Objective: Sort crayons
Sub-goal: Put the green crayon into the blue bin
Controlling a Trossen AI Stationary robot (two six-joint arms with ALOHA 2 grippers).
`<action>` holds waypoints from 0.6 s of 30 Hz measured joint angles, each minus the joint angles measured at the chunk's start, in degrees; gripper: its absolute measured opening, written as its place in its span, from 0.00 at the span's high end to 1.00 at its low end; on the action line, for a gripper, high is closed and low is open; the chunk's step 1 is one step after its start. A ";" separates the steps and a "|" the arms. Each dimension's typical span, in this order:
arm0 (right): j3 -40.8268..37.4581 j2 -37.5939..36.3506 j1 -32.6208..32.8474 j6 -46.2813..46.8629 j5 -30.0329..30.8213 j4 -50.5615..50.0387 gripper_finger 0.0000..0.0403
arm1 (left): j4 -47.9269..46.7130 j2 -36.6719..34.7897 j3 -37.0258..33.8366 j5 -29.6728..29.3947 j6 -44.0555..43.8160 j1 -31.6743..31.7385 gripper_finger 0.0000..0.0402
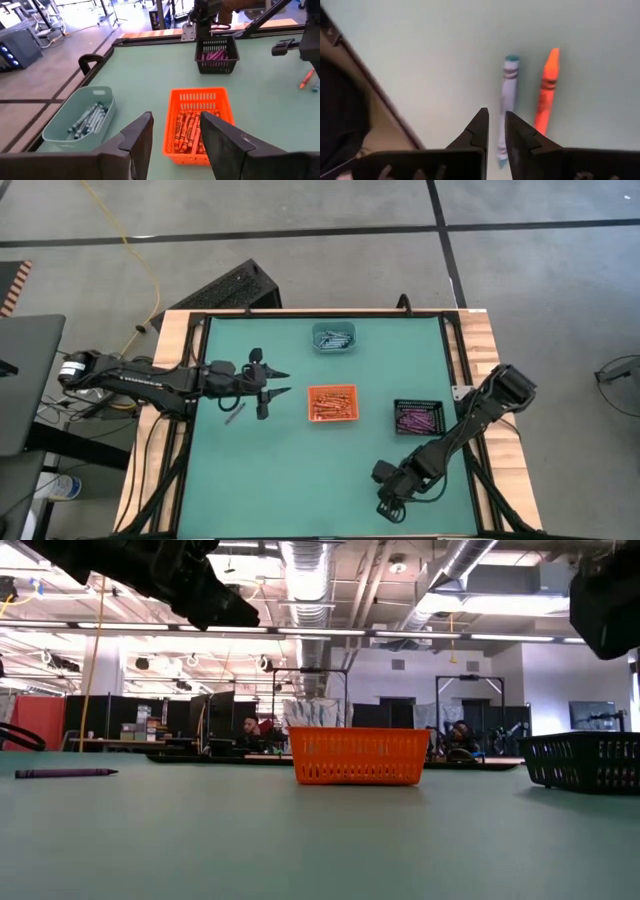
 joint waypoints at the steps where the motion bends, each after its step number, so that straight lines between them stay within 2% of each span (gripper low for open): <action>1: 0.00 0.17 0.18 -0.03 0.76 -0.08 0.86 | 0.01 0.00 0.00 0.00 0.23 0.00 0.62; 13: 0.77 7.72 1.33 -1.99 3.93 0.58 0.86 | -0.71 0.00 0.00 -0.79 0.73 0.00 0.62; 18: 2.58 7.93 1.42 -6.86 6.15 -1.52 0.93 | -1.41 0.00 0.02 -0.83 0.70 0.00 0.62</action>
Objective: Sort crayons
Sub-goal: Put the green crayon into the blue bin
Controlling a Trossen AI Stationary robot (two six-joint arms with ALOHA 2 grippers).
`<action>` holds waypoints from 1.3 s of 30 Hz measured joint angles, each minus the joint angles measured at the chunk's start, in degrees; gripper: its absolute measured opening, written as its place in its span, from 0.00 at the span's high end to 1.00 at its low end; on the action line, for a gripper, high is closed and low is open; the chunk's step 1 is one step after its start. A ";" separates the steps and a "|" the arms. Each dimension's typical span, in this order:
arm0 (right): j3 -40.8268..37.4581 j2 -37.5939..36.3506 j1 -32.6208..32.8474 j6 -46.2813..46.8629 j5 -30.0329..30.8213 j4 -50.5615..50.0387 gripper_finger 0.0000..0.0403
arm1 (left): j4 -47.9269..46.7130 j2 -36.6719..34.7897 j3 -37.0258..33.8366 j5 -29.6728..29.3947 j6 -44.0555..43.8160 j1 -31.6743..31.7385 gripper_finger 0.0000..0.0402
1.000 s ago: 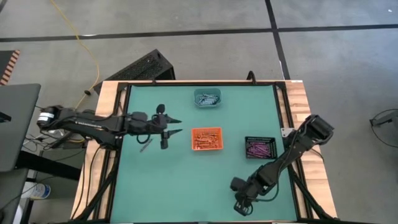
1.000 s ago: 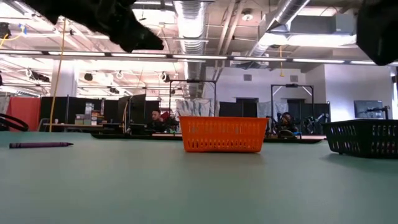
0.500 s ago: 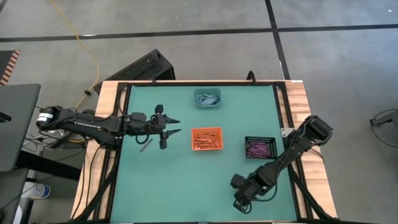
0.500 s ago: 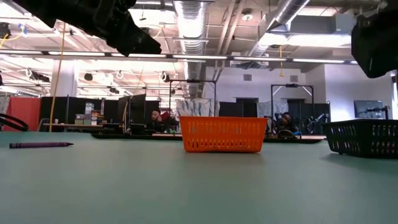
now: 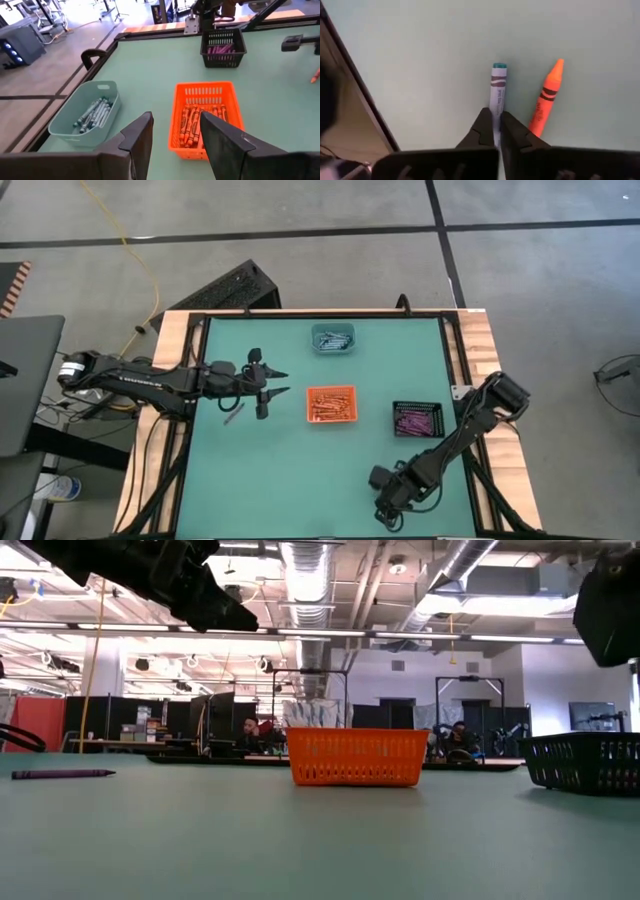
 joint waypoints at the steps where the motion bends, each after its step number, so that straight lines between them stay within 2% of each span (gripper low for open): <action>1: 0.62 -0.54 -0.04 -1.64 0.54 -0.67 0.96 | -0.28 0.00 0.00 -0.02 -0.07 0.00 0.62; 4: 2.88 -2.61 -0.72 -5.74 1.78 -4.04 0.98 | -0.62 0.00 0.00 0.00 -0.15 0.00 0.62; 9: 6.62 -8.90 -3.48 -16.46 9.19 -6.36 0.99 | -1.73 0.00 0.00 0.99 -1.57 -0.14 0.62; 13: 7.87 -13.90 -8.16 -30.49 15.01 -7.33 0.99 | -3.54 0.00 0.00 5.16 -4.28 -0.22 0.62; 17: 9.08 -18.76 -16.89 -48.08 21.36 -6.23 0.99 | -5.22 0.00 -0.22 6.47 -6.56 -1.53 0.62; 22: 8.98 -20.15 -32.36 -67.58 20.19 -3.52 0.99 | -5.03 0.00 -1.99 6.26 -9.59 -4.23 0.62; 28: 9.02 -14.91 -50.70 -87.47 14.87 4.44 1.00 | -5.96 0.00 -4.91 4.42 -15.09 -6.88 0.62; 33: 9.08 -10.08 -60.23 -94.63 12.68 9.28 0.99 | -12.84 0.00 -5.01 3.49 -21.00 -8.09 0.62; 36: 9.05 -7.69 -63.95 -96.47 12.55 9.01 0.99 | -18.10 0.00 -4.94 2.72 -26.17 -8.01 0.62; 39: 9.05 -6.04 -65.95 -97.48 12.53 9.33 0.98 | -27.77 0.02 -2.87 0.15 -30.24 -7.46 0.62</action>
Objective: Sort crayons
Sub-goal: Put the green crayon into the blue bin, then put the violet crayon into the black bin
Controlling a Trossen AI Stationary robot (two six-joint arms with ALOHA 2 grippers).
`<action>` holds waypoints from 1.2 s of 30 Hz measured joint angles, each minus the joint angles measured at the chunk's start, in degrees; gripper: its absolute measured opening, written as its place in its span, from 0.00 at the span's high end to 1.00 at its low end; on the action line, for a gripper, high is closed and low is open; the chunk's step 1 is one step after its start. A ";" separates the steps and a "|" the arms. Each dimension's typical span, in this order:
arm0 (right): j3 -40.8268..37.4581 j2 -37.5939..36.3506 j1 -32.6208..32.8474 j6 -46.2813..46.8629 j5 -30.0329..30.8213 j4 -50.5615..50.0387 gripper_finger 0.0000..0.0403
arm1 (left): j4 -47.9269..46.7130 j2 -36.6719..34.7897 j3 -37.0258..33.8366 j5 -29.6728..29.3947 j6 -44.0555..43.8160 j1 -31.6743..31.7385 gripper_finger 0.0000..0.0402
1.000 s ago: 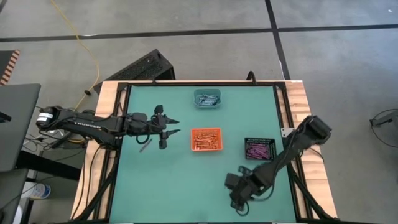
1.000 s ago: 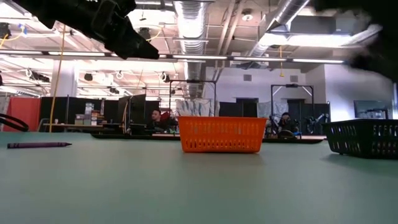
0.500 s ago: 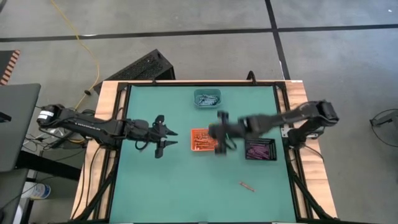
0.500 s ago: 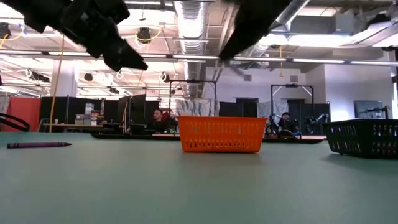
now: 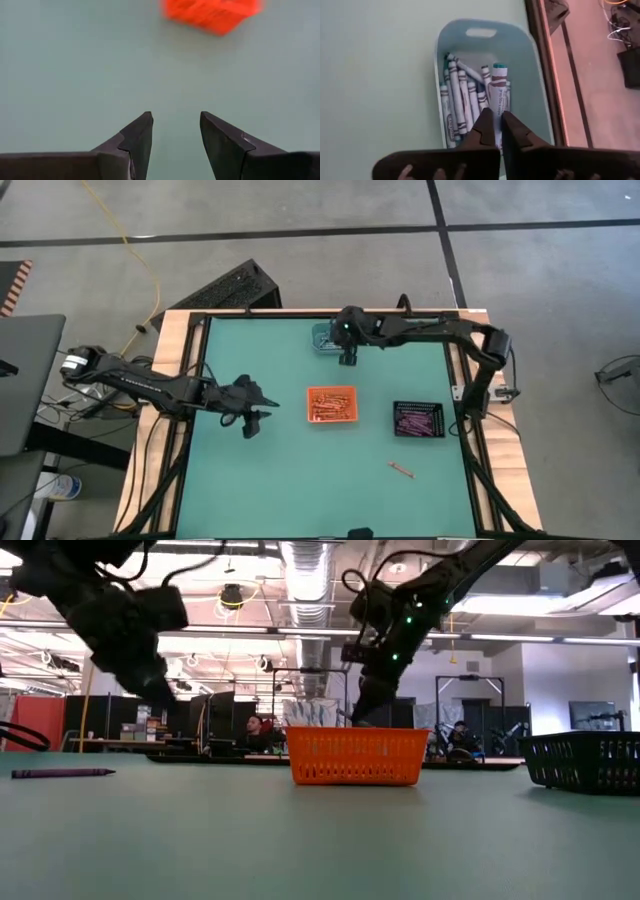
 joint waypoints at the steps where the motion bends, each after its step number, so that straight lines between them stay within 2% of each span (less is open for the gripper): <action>1: 0.02 0.48 -0.30 -0.51 -0.03 0.04 0.98 | -3.50 0.00 1.00 -1.15 -1.00 0.18 0.62; 4: 0.02 1.24 -0.58 -1.17 -0.05 0.06 0.95 | -12.35 -0.02 3.48 -3.76 -4.09 0.78 0.62; 10: 0.04 1.10 -0.58 -1.99 -0.01 0.22 0.85 | -25.04 -0.02 4.14 -2.84 -11.77 1.65 0.62; 14: 0.47 0.97 -0.43 -2.13 -0.01 -0.09 0.79 | -29.62 -0.02 4.14 -2.99 -16.75 1.65 0.62; 19: 3.43 0.84 0.85 -2.10 0.26 -2.32 0.76 | -29.29 -0.02 2.45 -2.51 -19.87 1.65 0.62; 24: 11.39 0.03 3.80 1.18 0.31 -16.08 0.76 | -29.31 1.24 -1.46 -2.12 -24.43 1.65 0.62; 30: 20.46 -0.45 8.87 9.96 0.32 -36.43 0.76 | -21.86 3.74 -4.07 -0.15 -23.15 1.18 0.65; 36: 21.99 -1.91 14.90 18.41 0.41 -44.18 0.76 | -20.67 4.83 -4.56 -0.80 -22.89 0.79 0.71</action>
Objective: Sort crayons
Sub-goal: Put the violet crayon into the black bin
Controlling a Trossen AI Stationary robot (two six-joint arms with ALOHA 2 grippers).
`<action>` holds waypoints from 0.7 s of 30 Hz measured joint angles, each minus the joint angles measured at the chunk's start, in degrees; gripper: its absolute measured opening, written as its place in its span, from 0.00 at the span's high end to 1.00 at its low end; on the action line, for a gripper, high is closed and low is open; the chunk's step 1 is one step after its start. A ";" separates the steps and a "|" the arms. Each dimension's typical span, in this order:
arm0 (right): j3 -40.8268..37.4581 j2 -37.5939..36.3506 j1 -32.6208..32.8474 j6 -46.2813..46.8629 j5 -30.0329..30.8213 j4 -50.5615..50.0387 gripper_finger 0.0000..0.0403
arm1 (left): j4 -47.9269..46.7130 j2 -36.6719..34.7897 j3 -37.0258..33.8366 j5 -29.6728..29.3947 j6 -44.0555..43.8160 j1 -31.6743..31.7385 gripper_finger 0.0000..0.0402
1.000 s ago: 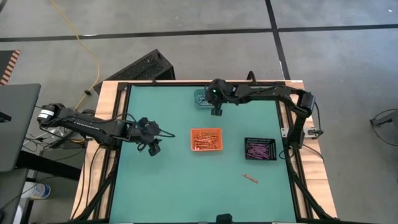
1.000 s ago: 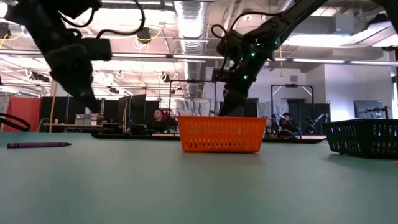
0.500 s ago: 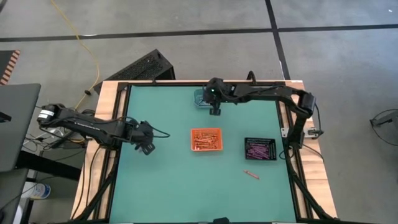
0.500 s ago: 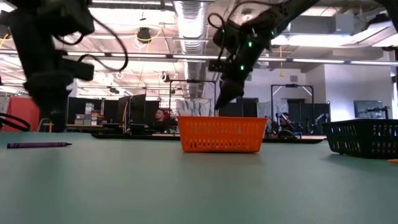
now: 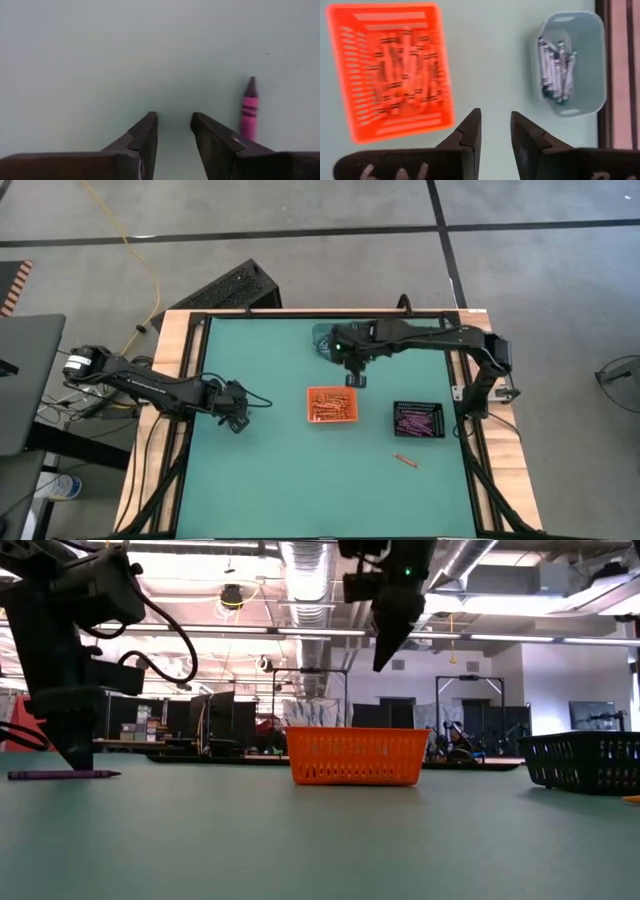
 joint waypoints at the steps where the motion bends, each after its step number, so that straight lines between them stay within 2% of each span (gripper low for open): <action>1: 0.00 -0.17 1.10 1.42 0.26 -0.68 0.76 | 0.05 0.00 0.00 -0.36 0.30 -0.01 0.72; 8: 0.00 -1.50 10.77 13.07 1.92 -3.62 0.76 | 0.27 -1.61 3.55 -2.21 5.15 -0.44 0.71; 13: -0.39 -1.81 20.43 21.63 4.52 -5.20 0.76 | 3.88 -1.84 5.70 1.17 8.63 -4.03 0.68; 17: -0.44 -1.75 28.69 30.72 8.21 -6.21 0.76 | 7.33 -1.54 5.23 2.53 7.35 -8.39 0.64; 21: -2.13 -1.75 36.92 40.01 14.27 -5.62 0.76 | 8.44 0.15 4.47 0.86 3.78 -13.32 0.63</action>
